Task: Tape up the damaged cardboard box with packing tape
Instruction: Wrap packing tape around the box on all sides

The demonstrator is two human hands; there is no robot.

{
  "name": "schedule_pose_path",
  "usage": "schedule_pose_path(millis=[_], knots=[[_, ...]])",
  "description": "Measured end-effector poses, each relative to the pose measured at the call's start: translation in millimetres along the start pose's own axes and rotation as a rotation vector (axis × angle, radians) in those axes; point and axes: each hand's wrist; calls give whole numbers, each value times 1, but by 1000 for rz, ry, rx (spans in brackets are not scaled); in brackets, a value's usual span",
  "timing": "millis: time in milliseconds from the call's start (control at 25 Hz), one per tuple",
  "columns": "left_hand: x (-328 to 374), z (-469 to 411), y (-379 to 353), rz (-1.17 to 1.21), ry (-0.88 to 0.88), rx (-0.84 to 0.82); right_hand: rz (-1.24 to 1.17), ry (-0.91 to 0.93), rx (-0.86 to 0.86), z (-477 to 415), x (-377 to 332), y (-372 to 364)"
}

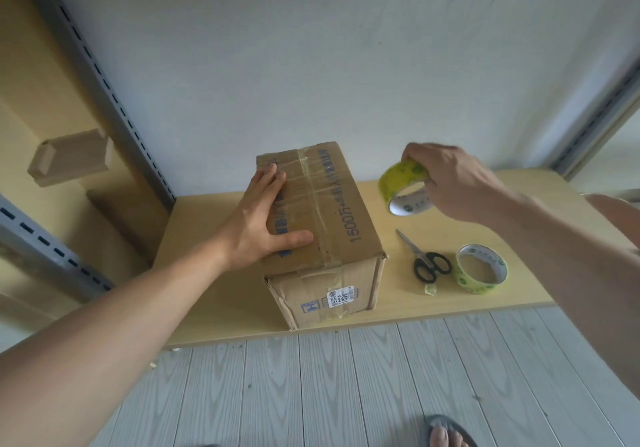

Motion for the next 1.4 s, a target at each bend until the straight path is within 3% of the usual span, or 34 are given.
schedule_pose_path(millis=[200,320,400,520,600,880,1040,1160,1240,1320,1400], knots=[[0,3,-3,-19,-11,-14,-169,-157,-163,14,12,-48],[21,5,22,-259,27,-78,-322,-270,-151,24,1,-79],[55,0,31,-427,178,-126,-352,-297,-129,22,-4,-86],[94,-6,-3,-429,470,-80,-354,-295,-139,20,-7,-88],[94,-5,-29,-420,465,-10,-362,-319,-135,23,-7,-90],[46,11,-8,-70,439,212,-482,-289,39,11,-41,-82],[-15,28,14,175,324,329,-515,-220,134,1,-76,-74],[-53,45,11,528,306,303,-569,-82,152,-11,-116,-69],[-35,59,6,718,437,252,-582,-54,121,-12,-135,-75],[-23,54,-4,768,561,30,-573,-92,46,-8,-141,-85],[-17,37,-10,760,682,-75,-589,-185,-24,-4,-137,-92]])
Point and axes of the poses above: each hand's wrist, its own z-axis away from the middle knuckle, its own y-axis out of the back of the hand, x = y × z, and after that the axes turned 1 degree about x, right-handed
